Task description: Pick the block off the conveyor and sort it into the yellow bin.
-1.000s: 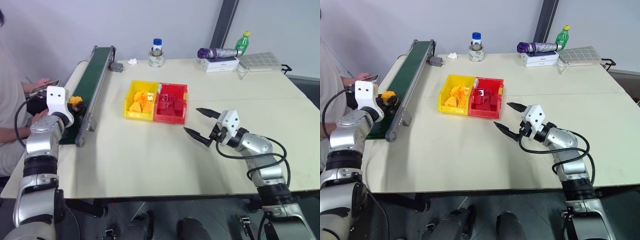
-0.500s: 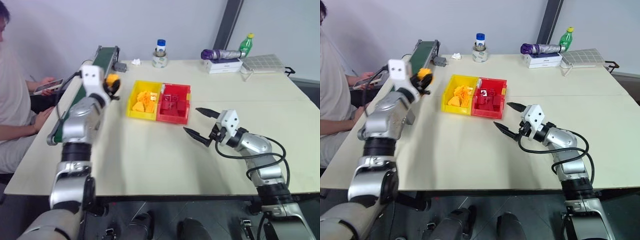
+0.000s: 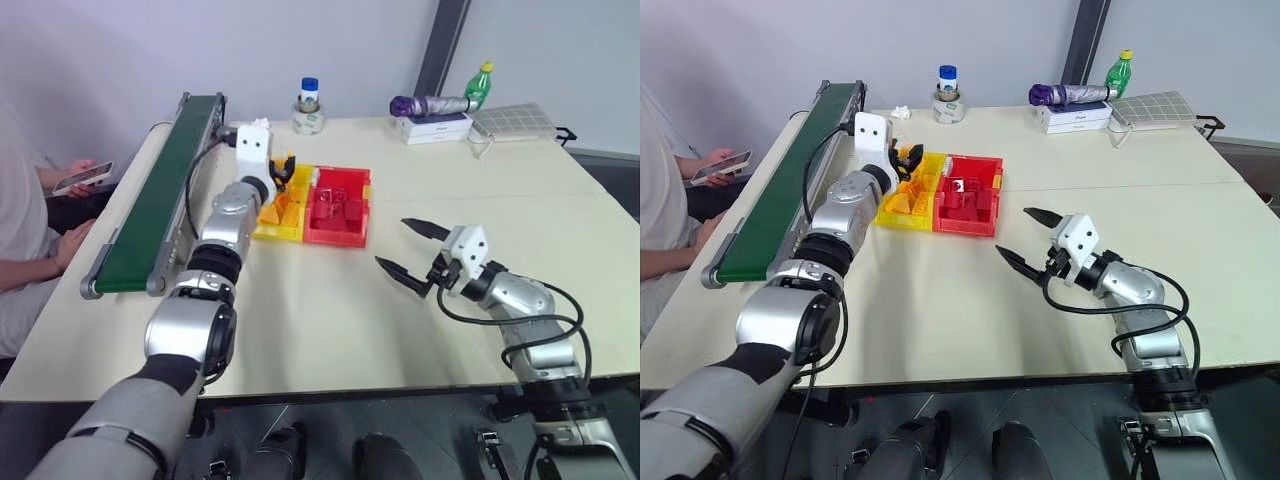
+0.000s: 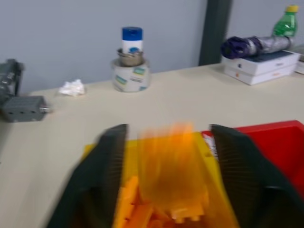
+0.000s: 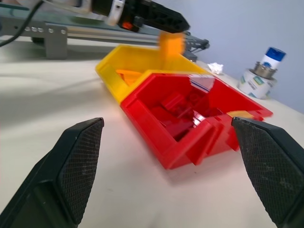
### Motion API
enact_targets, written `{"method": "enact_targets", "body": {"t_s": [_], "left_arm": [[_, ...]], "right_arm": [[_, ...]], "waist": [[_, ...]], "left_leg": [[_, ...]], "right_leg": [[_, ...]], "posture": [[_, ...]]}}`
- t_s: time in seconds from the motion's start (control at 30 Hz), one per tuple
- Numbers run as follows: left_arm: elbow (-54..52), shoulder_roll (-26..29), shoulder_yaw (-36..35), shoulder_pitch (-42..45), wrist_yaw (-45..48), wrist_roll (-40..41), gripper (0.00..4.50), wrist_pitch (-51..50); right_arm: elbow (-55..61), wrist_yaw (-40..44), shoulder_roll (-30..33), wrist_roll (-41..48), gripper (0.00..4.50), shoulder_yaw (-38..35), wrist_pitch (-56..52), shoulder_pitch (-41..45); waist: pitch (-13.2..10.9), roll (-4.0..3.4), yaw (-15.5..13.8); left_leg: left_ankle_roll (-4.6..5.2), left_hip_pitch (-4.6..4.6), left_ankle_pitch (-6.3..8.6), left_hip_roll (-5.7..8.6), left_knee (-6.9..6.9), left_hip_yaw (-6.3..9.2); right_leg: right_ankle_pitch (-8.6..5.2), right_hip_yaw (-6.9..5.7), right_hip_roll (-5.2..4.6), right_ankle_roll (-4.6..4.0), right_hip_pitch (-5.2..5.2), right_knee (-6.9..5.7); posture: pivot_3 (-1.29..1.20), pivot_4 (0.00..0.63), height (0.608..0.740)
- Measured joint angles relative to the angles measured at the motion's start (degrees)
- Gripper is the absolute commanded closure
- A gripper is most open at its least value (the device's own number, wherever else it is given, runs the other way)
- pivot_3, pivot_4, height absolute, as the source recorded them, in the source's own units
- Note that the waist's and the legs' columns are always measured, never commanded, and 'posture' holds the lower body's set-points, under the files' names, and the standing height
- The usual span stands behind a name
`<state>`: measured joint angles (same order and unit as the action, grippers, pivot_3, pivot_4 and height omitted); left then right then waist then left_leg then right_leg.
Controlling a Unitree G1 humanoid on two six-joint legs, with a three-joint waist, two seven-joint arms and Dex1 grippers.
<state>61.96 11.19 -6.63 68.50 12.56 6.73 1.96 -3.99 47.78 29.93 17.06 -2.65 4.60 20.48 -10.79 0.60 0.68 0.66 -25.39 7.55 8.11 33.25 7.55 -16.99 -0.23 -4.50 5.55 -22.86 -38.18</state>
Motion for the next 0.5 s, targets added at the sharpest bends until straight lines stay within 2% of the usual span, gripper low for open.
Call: {"method": "enact_targets", "body": {"t_s": [0.13,0.23,0.3,0.4,0.5], "left_arm": [[-1.01,0.03,-0.09,-0.06,4.29,0.23,0.05,1.09],[-8.62,1.32,0.22,-2.36,9.7,1.37,0.05,0.32],[-20.81,4.06,0.53,-7.73,14.16,3.9,0.05,-4.7],[-44.85,12.68,0.32,-21.35,21.13,10.43,0.05,-19.39],[-60.57,18.68,-0.52,-30.74,24.53,15.57,0.05,-28.56]], "right_arm": [[0.03,-0.13,-0.05,-0.01,0.0,0.03,-0.21,-0.08],[0.0,-0.09,-0.15,-0.02,0.0,0.18,-0.22,0.13],[-0.08,0.06,-0.15,-0.01,0.0,0.2,-0.19,0.43],[-0.42,0.6,0.0,0.0,0.0,-0.01,-0.11,0.71],[-1.13,1.14,-0.11,-0.02,0.0,0.13,-0.06,1.22]], "waist": [[0.0,0.01,-0.09],[0.0,0.0,0.08],[0.02,-0.03,0.87],[0.02,-0.05,2.34],[0.01,-0.08,1.94]], "left_leg": [[0.0,-0.02,0.0,0.02,0.02,0.0],[0.0,-0.01,0.0,0.02,0.01,0.0],[0.0,0.03,-0.01,0.0,-0.04,-0.02],[-0.02,0.03,-0.02,-0.07,-0.17,-0.02],[-0.06,0.03,-0.05,-0.07,-0.15,-0.01]], "right_leg": [[0.0,0.0,0.0,0.0,0.0,0.0],[0.0,0.0,-0.01,0.0,0.0,0.01],[0.0,0.08,0.01,-0.01,-0.04,-0.02],[-0.01,0.14,0.05,-0.04,-0.2,-0.09],[-0.01,0.15,0.06,-0.07,-0.23,-0.17]], "posture": [[0.0,0.15,0.74],[0.0,0.15,0.74],[0.0,0.15,0.74],[0.0,0.15,0.74],[0.0,0.15,0.74]]}}
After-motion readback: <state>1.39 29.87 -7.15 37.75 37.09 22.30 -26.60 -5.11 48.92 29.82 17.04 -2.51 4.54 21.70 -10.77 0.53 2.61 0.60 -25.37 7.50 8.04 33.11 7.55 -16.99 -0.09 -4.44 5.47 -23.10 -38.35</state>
